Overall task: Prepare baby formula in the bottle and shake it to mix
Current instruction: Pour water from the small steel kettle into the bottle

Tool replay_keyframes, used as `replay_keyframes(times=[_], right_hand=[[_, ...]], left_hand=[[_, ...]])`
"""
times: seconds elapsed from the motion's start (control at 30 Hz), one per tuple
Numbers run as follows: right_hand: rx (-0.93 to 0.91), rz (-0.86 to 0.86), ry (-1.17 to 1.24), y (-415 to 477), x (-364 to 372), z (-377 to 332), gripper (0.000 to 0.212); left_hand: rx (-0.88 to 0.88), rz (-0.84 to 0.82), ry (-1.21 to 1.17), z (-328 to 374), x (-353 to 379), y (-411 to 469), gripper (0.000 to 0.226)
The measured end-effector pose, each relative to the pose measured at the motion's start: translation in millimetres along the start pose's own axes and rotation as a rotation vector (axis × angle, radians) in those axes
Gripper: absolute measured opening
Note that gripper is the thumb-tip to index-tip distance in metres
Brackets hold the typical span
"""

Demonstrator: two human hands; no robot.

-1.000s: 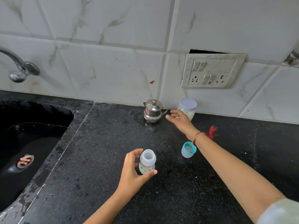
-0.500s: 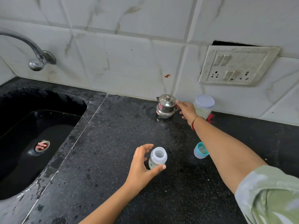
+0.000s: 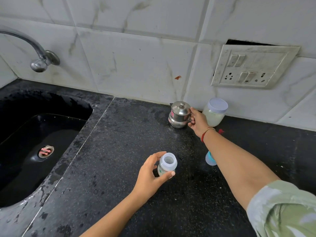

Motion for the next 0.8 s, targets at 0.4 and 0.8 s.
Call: replay_keyframes(times=[0.4, 0.8], right_hand=[[-0.102, -0.070, -0.029, -48.9, -21.9, -53.8, 0.018], [-0.425, -0.423, -0.616, -138.7, -7.3, -111.6, 0.046]], left_hand=[[0.028, -0.058, -0.025, 3.9, 2.8, -8.0, 0.051], [0.054, -0.071, -0.018, 7.0, 0.0, -8.1, 0.057]])
Point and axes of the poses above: each hand's wrist, its own y-axis towards the middle knuckle, its own x-axis out of the palm, z = x × y, the point moved 8 cm from there along y, towards the middle knuckle, and after that the axes turned 11 degrees about -x, right-handed, at the moved point
